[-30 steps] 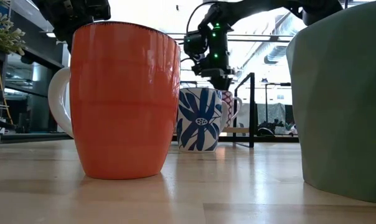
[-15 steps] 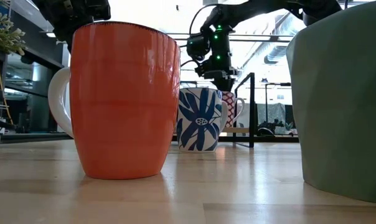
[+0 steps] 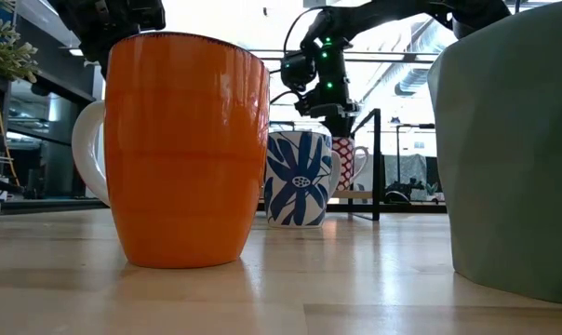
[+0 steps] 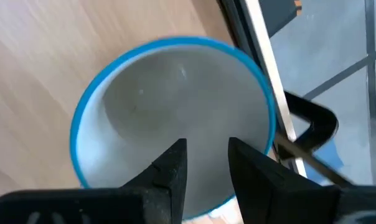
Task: Place coffee mugs
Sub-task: Put the red pattern mug on the shelf, then put the blue pattern mug on the shelf
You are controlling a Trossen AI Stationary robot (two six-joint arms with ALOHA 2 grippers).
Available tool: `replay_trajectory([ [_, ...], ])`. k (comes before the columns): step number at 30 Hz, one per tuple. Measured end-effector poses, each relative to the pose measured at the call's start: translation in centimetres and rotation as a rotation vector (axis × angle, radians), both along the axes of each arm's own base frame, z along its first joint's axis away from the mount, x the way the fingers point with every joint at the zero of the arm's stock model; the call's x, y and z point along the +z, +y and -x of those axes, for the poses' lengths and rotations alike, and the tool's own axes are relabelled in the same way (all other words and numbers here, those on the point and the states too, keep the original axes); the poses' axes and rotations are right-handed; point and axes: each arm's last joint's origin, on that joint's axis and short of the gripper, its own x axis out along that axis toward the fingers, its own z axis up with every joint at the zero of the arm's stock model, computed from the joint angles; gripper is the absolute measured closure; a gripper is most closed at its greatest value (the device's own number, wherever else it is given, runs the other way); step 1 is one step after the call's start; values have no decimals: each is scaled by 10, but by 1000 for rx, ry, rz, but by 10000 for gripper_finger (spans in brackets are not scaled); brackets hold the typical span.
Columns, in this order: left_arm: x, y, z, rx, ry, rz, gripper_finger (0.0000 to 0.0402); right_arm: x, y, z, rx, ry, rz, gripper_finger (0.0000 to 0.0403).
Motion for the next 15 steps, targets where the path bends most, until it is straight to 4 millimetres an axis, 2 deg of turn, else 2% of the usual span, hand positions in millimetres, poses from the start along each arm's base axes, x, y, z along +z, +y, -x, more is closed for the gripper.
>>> replay_trajectory([
  [12, 0, 0, 0, -17, 4, -15, 328, 0, 7, -6, 26, -12, 9, 304],
  [15, 0, 0, 0, -17, 4, -15, 328, 8, 6, -6, 28, -33, 22, 304],
])
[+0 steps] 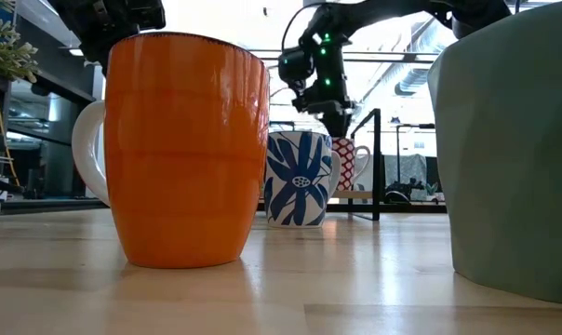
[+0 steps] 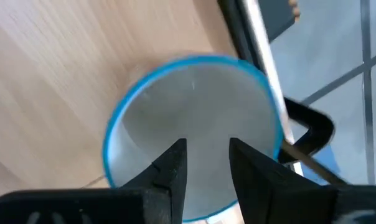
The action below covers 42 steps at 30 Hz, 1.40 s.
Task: Place coffee mugs
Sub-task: Put the blue pattern mug on the shelf
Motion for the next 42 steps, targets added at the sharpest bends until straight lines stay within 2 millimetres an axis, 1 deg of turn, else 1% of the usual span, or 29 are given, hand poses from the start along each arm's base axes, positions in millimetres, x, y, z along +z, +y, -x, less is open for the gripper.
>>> replay_trajectory([
  [3, 0, 0, 0, 0, 0, 0, 328, 20, 0, 0, 1, -58, 33, 304],
  [5, 0, 0, 0, 1, 0, 0, 328, 32, 6, 5, 5, -96, 52, 304],
  [8, 0, 0, 0, 1, -1, 1, 328, 52, 17, 20, -22, -136, -7, 304],
  [10, 0, 0, 0, 1, -1, 1, 328, 68, 26, 25, -46, -243, -82, 304],
  [13, 0, 0, 0, 12, -2, 11, 328, 96, 50, 35, -2, -408, -257, 304],
  [16, 0, 0, 0, 14, -3, 13, 328, 123, 78, 46, 79, -515, -343, 304],
  [18, 0, 0, 0, 18, -4, 17, 328, 143, 97, 58, 154, -578, -373, 304],
  [22, 0, 0, 0, 56, -14, 51, 328, 182, 139, 91, 270, -695, -394, 304],
  [25, 1, 0, -1, 79, -35, 76, 328, 208, 170, 122, 333, -770, -378, 304],
  [26, 2, 0, -2, 84, -50, 82, 328, 217, 179, 135, 340, -792, -343, 304],
  [28, 5, -1, -5, 82, -87, 89, 328, 231, 196, 161, 315, -824, -205, 304],
  [31, 11, -2, -12, 56, -178, 82, 328, 245, 214, 196, 230, -881, 10, 304],
  [33, 17, -2, -18, 40, -258, 68, 328, 242, 222, 216, 183, -887, 89, 304],
  [35, 23, -3, -26, 28, -346, 39, 328, 225, 228, 231, 129, -860, 130, 304],
  [36, 25, -3, -30, 19, -383, 23, 328, 212, 230, 237, 109, -828, 135, 304],
  [38, 28, -4, -37, 6, -444, 2, 328, 181, 233, 242, 73, -796, 124, 304],
  [40, 29, -3, -45, 14, -488, 14, 328, 147, 238, 241, 83, -805, 104, 304],
  [42, 25, -1, -52, 41, -482, 50, 328, 116, 243, 238, 131, -844, 61, 304],
])
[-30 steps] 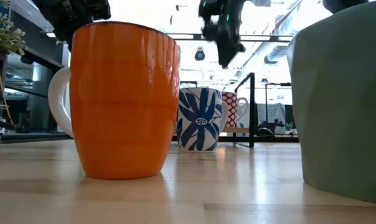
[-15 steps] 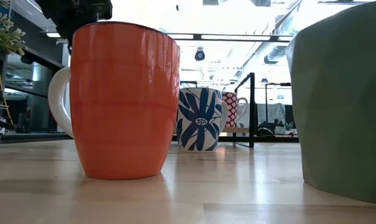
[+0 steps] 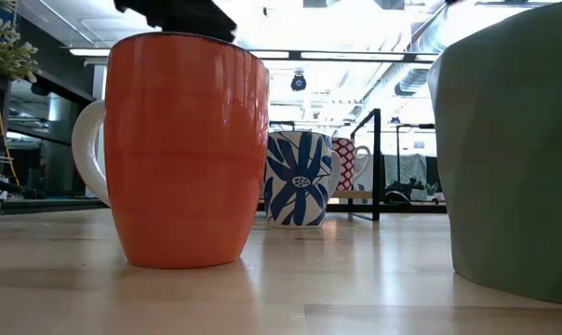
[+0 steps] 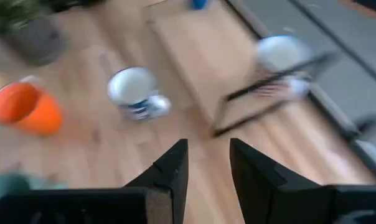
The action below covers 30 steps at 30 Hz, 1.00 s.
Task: Place coffee mugs
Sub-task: Put the blue pattern mug on the shelf
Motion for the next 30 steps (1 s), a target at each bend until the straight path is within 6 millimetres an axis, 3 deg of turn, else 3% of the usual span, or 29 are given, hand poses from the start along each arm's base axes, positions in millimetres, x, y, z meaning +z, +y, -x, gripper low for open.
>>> replay_trajectory([
  [3, -3, 4, -16, 22, 31, -2, 328, -32, 2, -1, 84, -104, -15, 304],
  [7, 10, 6, -49, -4, 68, -110, 328, -70, 3, -1, 112, -169, -23, 304],
  [14, 35, 17, -92, -100, 494, -237, 325, -118, 0, 12, 100, -164, -87, 304],
  [20, 42, 19, -127, -134, 641, -228, 311, -137, 0, 18, 91, -164, -160, 304],
  [25, 12, 18, -151, -195, 734, -208, 305, -140, 1, 17, 110, -157, -178, 304],
  [30, -6, 25, -159, -167, 790, -210, 304, -140, 1, 17, 114, -158, -182, 304],
])
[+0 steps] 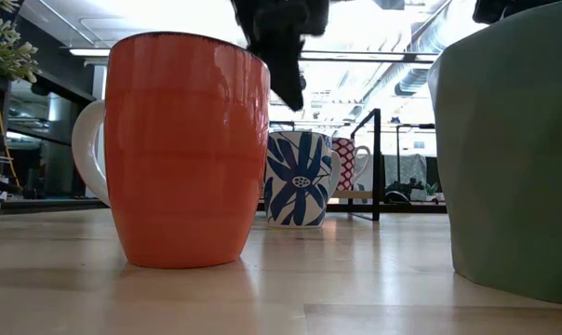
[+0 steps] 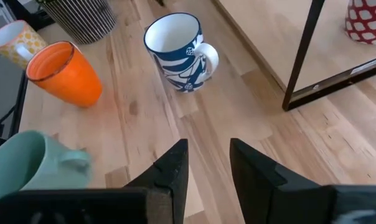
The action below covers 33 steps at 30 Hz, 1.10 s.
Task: Place coffee mugs
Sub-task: Put the blue pattern mug on the shelf
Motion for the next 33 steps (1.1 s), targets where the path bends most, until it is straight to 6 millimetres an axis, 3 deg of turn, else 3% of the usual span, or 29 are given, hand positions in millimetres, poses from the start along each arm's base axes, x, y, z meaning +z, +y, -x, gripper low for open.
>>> replay_trajectory([
  [11, -25, 25, -5, 58, 99, 26, 304, 0, 0, 0, 7, -2, -6, 304],
  [33, -30, 24, -7, 40, 108, 81, 304, 0, 0, 0, 7, 0, -5, 304],
])
